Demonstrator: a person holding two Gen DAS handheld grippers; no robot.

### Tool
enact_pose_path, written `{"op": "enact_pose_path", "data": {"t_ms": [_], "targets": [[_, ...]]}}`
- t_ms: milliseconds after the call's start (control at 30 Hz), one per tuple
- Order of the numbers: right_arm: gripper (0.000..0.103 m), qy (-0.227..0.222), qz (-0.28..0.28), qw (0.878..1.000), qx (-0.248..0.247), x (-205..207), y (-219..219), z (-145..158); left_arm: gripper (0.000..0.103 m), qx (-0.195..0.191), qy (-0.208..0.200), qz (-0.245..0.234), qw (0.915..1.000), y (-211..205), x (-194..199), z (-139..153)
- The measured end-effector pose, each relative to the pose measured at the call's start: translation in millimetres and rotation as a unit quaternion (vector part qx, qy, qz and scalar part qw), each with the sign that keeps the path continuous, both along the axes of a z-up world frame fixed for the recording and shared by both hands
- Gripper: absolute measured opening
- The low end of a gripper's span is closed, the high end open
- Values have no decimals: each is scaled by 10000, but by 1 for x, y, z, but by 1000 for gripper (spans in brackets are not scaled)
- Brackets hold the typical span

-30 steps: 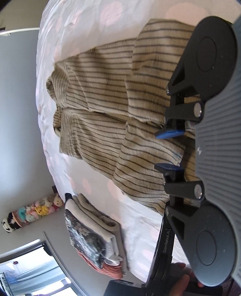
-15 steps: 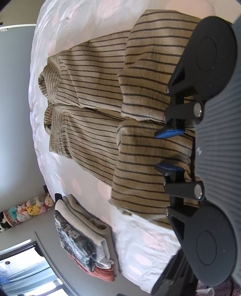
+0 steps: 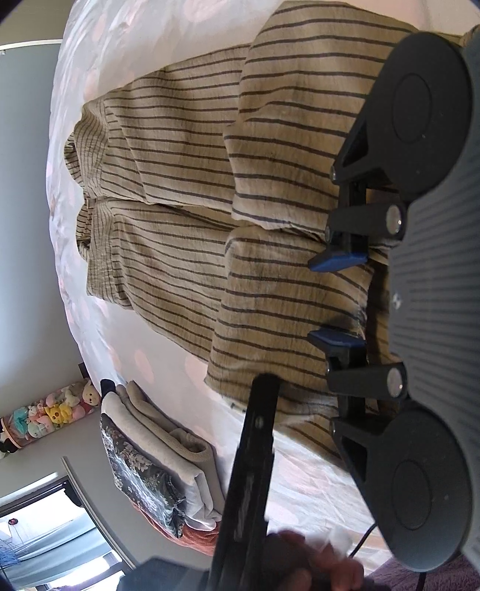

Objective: Fold clothes

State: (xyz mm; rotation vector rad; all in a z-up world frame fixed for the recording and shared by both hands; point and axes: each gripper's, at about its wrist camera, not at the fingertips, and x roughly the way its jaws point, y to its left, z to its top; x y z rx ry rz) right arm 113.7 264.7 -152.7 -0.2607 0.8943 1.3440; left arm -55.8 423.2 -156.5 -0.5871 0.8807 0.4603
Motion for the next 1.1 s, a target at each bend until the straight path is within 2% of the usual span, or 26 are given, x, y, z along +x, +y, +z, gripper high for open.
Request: {"op": "enact_pose_path", "data": {"t_ms": [100, 300, 333, 400, 467, 533, 567, 633, 700, 767, 800, 833, 900, 1100], "targets": [[38, 64, 82, 9999, -63, 0, 3, -4, 17, -108, 98, 29, 9999, 5, -8, -13], [38, 89, 168, 9998, -90, 0, 4, -5, 18, -89, 14, 42, 10000, 4, -13, -10], [38, 73, 161, 9998, -29, -1, 2, 0, 20, -64, -19, 16, 10000, 1, -14, -7], [39, 37, 128, 9997, 197, 0, -10, 13, 32, -26, -125, -58, 9999, -4, -20, 0], [49, -93, -56, 9989, 450, 4, -30, 30, 52, 18, -228, -79, 9997, -8, -27, 7], [56, -181, -459, 9974, 531, 15, -50, 43, 53, 53, -255, -24, 9997, -9, -35, 12], [56, -186, -745, 9957, 510, 24, -60, 47, 53, 20, -232, 46, 9997, -8, -38, 13], [56, 81, -1484, 9882, 371, 50, -78, 48, 53, -145, -190, 205, 9995, -4, -44, 10], [56, 512, -2221, 9737, 32, 77, -96, 39, 54, -408, -166, 302, 9986, 0, -47, 4], [57, 772, -2750, 9576, -369, 96, -111, 26, 54, -549, -75, 383, 9977, 2, -48, -2], [58, 1051, -2940, 9491, -416, 103, -118, 19, 54, -598, -33, 405, 9974, 1, -49, -4], [58, 1317, -2995, 9442, -377, 108, -123, 14, 54, -633, -11, 402, 9972, 1, -49, -6], [58, 1528, -2905, 9437, -417, 108, -121, 9, 54, -702, 6, 382, 9968, -1, -47, -10], [58, 1144, -2478, 9548, -1176, 92, -94, -5, 55, -758, 33, 388, 9964, -8, -45, -17]]}}
